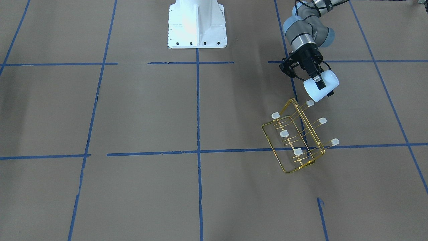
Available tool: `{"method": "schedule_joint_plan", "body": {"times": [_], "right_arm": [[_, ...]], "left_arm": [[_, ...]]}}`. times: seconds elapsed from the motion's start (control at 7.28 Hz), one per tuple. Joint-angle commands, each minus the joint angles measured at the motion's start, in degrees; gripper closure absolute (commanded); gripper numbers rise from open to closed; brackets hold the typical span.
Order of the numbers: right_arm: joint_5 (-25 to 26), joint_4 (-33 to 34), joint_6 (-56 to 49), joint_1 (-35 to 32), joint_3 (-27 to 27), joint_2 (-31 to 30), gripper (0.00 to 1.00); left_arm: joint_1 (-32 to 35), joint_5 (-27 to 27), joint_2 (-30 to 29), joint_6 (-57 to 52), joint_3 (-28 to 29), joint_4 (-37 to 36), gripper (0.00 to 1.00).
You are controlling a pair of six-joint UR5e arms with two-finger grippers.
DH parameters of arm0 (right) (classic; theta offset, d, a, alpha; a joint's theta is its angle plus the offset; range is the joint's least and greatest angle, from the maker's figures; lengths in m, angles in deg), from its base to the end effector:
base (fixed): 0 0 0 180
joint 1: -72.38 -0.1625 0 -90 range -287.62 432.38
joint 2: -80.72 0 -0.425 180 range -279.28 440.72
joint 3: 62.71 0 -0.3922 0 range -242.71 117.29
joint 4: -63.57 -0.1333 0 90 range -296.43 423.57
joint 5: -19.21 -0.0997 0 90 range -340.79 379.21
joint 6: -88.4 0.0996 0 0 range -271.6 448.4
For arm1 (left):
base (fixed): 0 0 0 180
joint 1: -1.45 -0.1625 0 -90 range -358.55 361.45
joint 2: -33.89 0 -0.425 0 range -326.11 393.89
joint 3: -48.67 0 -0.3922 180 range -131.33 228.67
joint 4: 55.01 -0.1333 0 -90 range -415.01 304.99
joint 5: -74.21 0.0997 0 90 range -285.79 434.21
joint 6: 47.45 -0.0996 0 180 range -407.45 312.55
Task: Hang cup on cup holder
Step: 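Move the held cup onto a white peg of the gold rack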
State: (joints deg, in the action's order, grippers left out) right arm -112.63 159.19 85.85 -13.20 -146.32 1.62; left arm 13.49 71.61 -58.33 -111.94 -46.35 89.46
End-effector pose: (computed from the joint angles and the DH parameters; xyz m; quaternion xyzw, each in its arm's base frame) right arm 0.0228 -0.5731 0.6251 -0.0149 -0.3569 -0.0533 0.9325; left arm 0.3982 -0.3230 0.4521 0.4378 -0.5455 0.4736 0.5352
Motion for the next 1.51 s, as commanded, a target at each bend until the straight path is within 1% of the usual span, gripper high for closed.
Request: {"method": "schedule_joint_plan", "body": {"times": [0.0, 0.82, 1.24, 1.37], "right_arm": [[0.0, 0.0, 0.0, 0.0, 0.0, 0.0, 0.00], [0.0, 0.0, 0.0, 0.0, 0.0, 0.0, 0.00], [0.0, 0.0, 0.0, 0.1, 0.0, 0.0, 0.00], [0.0, 0.0, 0.0, 0.0, 0.0, 0.0, 0.00]], "left_arm": [[0.0, 0.0, -0.1, 0.1, 0.4, 0.0, 1.00], [2.3, -0.5, -0.1, 3.0, 0.7, -0.3, 1.00], [2.1, -0.5, -2.3, 3.8, 3.7, -0.4, 1.00], [2.1, -0.4, -2.5, 3.7, 3.8, -0.4, 1.00]]}}
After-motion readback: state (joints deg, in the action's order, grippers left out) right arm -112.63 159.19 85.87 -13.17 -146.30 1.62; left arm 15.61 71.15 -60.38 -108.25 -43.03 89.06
